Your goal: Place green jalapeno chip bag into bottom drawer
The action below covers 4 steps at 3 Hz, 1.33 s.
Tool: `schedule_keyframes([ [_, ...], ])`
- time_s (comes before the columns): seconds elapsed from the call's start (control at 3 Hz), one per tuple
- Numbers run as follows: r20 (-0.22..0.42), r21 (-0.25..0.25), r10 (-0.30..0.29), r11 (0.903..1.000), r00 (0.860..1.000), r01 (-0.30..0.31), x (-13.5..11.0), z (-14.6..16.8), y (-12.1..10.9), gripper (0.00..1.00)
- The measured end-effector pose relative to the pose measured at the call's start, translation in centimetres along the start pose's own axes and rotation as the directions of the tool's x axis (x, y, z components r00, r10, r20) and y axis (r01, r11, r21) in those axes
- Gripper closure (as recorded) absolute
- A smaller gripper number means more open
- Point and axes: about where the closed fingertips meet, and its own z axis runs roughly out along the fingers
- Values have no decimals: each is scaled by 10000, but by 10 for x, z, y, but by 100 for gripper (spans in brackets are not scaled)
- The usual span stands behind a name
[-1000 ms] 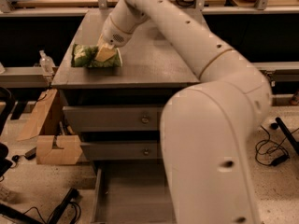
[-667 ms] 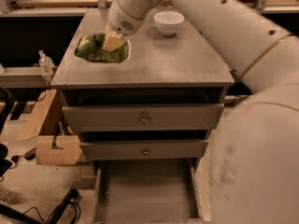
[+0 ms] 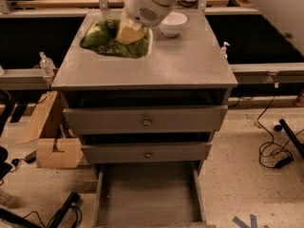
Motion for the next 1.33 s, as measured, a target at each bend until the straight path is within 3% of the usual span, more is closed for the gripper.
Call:
schedule_keyframes([
  [0.33, 681, 375, 1176, 9920, 9907, -1203, 24, -11, 40, 100],
  [0.67, 1410, 129, 2634, 9634, 9543, -2678, 70, 13, 77, 100],
  [1.0, 1864, -540, 4295, 9025, 8836, -4273, 148, 65, 128, 100],
  [1.33, 2388, -1507, 5088, 8608, 8271, -4861, 213, 131, 169, 100],
])
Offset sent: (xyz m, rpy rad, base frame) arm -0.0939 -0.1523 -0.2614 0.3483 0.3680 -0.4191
